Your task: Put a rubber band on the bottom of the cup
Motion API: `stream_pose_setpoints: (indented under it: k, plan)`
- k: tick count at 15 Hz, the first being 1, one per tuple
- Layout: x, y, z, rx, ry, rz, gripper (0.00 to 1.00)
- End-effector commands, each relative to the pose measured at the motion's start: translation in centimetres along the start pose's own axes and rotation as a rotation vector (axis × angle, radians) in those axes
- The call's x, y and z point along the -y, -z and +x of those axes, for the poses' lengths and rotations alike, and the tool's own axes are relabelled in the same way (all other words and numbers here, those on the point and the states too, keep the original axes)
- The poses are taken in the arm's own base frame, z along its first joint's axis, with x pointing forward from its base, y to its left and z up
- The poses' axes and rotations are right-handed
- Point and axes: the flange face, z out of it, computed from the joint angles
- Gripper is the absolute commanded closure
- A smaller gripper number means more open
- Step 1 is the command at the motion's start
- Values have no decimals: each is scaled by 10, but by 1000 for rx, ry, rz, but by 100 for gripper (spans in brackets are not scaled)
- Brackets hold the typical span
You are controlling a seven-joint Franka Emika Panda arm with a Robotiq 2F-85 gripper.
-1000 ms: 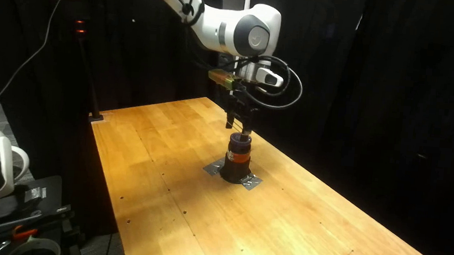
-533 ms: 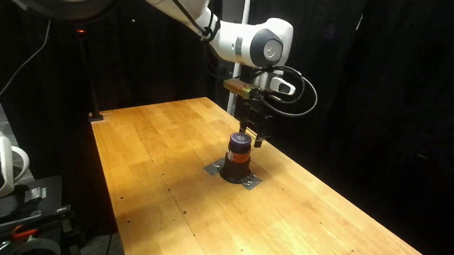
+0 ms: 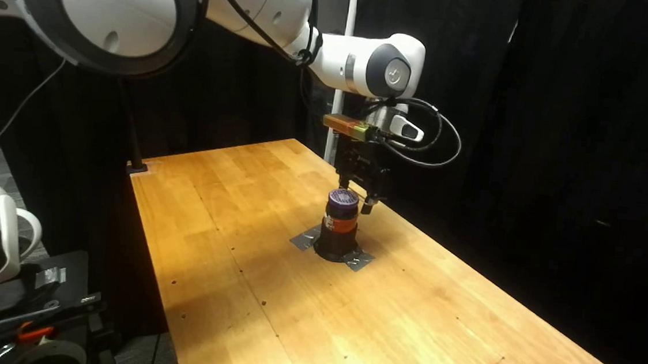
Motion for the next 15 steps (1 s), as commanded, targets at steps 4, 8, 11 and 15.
stream_pose_setpoints:
  k: [4,8,11,15]
  plan:
    - [2,-3,-1,95,139,37,0]
    - [4,-11,-4,125,197,44,0]
    - [8,-12,-10,136,230,54,0]
    - [14,-16,-21,151,227,50,0]
